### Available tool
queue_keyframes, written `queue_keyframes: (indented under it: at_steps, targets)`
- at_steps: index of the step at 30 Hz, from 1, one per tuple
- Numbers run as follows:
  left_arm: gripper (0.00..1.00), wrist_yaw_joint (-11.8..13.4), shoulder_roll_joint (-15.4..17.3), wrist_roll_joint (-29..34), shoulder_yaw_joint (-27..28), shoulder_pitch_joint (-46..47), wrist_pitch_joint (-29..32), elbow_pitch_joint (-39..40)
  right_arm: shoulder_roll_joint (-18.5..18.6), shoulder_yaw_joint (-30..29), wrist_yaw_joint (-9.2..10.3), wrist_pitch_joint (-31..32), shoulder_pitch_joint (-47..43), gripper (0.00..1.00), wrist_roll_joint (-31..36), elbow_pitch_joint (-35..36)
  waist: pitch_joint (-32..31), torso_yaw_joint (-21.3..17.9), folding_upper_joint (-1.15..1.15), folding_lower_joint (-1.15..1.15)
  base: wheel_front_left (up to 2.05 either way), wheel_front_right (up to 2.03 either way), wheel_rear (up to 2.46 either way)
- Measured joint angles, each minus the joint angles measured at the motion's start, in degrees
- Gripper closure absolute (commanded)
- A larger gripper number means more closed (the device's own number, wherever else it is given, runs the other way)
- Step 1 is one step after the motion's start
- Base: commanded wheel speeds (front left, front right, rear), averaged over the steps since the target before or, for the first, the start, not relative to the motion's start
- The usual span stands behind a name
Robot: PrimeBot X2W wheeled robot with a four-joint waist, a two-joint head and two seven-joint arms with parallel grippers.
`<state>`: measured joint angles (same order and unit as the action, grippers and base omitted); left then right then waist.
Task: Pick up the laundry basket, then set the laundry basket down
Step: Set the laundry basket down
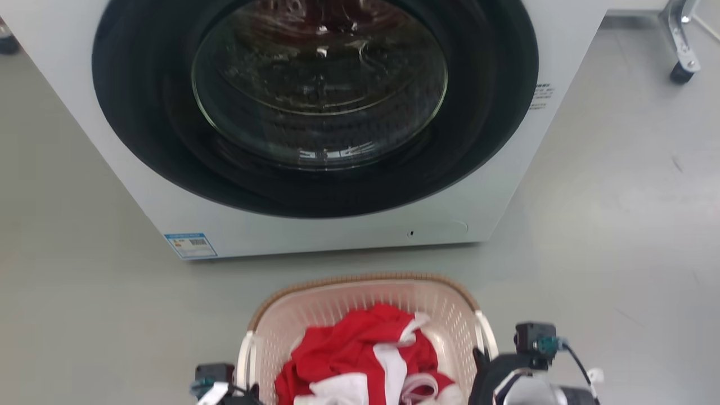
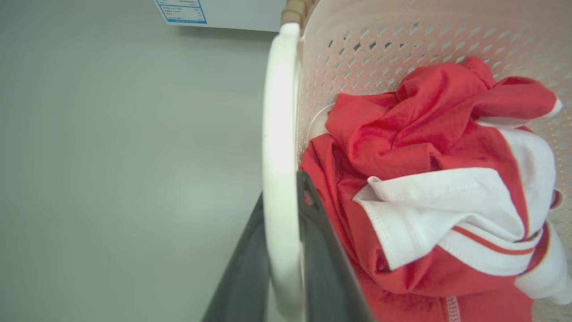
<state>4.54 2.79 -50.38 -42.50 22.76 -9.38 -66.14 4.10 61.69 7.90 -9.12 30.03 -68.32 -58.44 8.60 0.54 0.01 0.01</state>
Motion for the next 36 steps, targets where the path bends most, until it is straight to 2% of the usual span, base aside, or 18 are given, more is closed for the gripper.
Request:
queue_keyframes:
  at_steps: [10, 36]
  targets:
    - [1.0, 0.6, 0.3, 0.0, 1.3, 7.5, -2.2, 0.8, 0.0, -0.2, 0.0, -1.6, 9.4, 1.0, 1.0, -0.8, 6.9, 0.3, 0.0, 0.01, 0.0, 0.0, 0.0]
    - [1.0, 1.6, 0.3, 1.6, 3.0, 21.1, -4.4, 1.7, 0.3, -0.4, -0.01, -4.1, 23.3, 1.0, 4.4, -4.3, 28.8, 2.0, 0.01, 0.0, 0.0, 0.0, 0.0]
